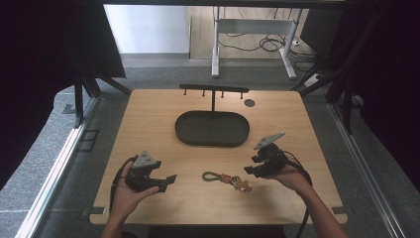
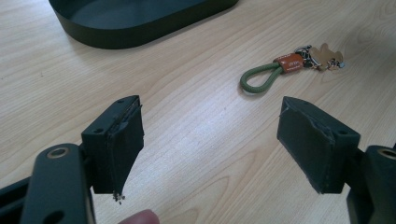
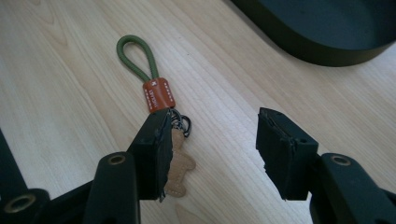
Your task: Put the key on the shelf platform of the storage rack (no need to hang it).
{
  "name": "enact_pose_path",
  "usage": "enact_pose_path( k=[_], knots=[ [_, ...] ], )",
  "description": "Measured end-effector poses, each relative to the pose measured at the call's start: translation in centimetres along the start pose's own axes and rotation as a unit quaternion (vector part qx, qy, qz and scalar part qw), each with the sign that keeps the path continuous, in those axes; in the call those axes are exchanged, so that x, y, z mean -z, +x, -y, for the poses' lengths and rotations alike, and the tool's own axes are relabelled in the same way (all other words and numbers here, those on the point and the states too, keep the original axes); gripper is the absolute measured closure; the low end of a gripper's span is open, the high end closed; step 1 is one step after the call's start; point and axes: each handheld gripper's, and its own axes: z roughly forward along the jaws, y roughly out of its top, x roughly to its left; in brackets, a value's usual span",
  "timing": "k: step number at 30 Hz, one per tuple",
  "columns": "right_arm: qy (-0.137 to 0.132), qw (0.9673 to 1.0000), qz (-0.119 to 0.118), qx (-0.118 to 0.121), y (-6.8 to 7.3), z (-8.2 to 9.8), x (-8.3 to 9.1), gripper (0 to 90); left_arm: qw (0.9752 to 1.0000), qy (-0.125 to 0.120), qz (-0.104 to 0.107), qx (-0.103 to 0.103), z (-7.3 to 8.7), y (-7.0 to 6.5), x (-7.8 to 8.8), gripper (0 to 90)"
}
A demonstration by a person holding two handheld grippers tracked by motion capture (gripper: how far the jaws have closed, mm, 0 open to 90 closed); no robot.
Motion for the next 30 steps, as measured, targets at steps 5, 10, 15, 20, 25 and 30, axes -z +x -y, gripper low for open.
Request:
enact_pose_path(
  k=[5,10,15,20,25,30],
  knots=[
    [0.014,0.9998,-0.009,0.012,0.3,-0.3,-0.5,47.7,1.0,0.002,0.001,0.0,0.0,-0.1,-0.1,23.1],
    [0.03,0.9992,-0.019,0.02,0.5,-0.6,-1.0,49.5,1.0,0.002,0.001,-0.002,0.0,-0.1,-0.1,23.1],
    [0.043,0.9983,-0.028,0.027,1.0,-1.1,-1.5,49.7,1.0,0.001,0.002,-0.002,0.0,-0.1,0.0,23.0],
    [0.047,0.9979,-0.034,0.029,1.2,-1.4,-1.8,49.8,1.0,0.002,0.002,-0.001,0.0,-0.1,0.0,23.1],
    [0.058,0.997,-0.037,0.034,1.5,-1.7,-2.5,50.2,1.0,0.0,0.003,-0.003,-0.1,-0.2,0.1,23.1],
    [0.071,0.9957,-0.042,0.041,1.9,-2.1,-3.4,50.5,1.0,0.001,0.004,-0.004,-0.1,-0.1,0.1,23.1]
  ],
)
